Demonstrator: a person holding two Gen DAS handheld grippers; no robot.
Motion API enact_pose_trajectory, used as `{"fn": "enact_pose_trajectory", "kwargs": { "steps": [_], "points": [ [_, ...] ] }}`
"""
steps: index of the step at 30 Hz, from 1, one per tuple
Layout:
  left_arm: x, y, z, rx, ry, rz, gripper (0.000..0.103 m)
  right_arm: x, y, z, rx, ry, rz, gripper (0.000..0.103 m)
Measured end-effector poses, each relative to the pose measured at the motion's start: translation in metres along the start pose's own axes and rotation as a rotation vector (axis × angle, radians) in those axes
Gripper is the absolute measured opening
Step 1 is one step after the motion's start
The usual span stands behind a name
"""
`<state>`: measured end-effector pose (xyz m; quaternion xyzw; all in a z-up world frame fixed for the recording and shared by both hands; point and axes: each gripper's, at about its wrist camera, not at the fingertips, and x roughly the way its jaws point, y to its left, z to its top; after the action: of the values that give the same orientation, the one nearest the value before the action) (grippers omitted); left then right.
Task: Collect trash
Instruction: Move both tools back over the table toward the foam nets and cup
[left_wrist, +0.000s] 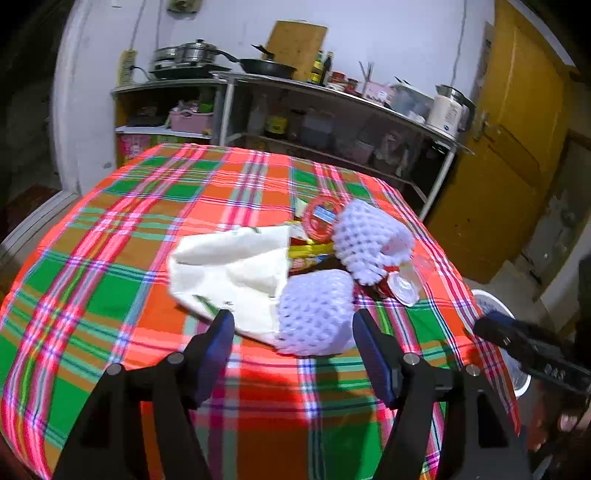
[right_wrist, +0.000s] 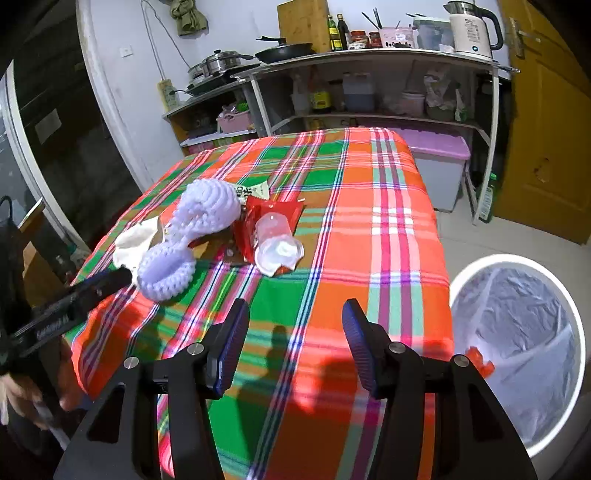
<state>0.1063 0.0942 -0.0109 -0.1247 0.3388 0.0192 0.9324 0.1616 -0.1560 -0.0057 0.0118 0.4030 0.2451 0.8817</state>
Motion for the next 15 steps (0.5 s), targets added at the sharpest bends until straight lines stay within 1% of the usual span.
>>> {"fn": "enact_pose_trajectory", "kwargs": {
  "steps": [2,6,8,10,15],
  "points": [
    [0.006,-0.003,0.002,0.009,0.012,-0.008,0.069,0.008,0.000,0.006,-0.001,0.005,0.002,0.053],
    [0.019,-0.007,0.005,0.022,0.033,0.004,0.068,0.021,0.001,0.018,-0.006,0.007,0.006,0.053],
    [0.026,-0.009,0.005,0.024,0.055,0.011,0.067,0.031,0.000,0.025,-0.004,0.012,0.002,0.053],
    [0.030,-0.011,0.004,0.029,0.062,0.011,0.059,0.040,-0.002,0.031,0.001,0.017,0.003,0.053],
    [0.036,-0.018,0.002,0.052,0.062,0.017,0.051,0.057,-0.004,0.042,0.006,0.030,0.004,0.053]
  ]
}}
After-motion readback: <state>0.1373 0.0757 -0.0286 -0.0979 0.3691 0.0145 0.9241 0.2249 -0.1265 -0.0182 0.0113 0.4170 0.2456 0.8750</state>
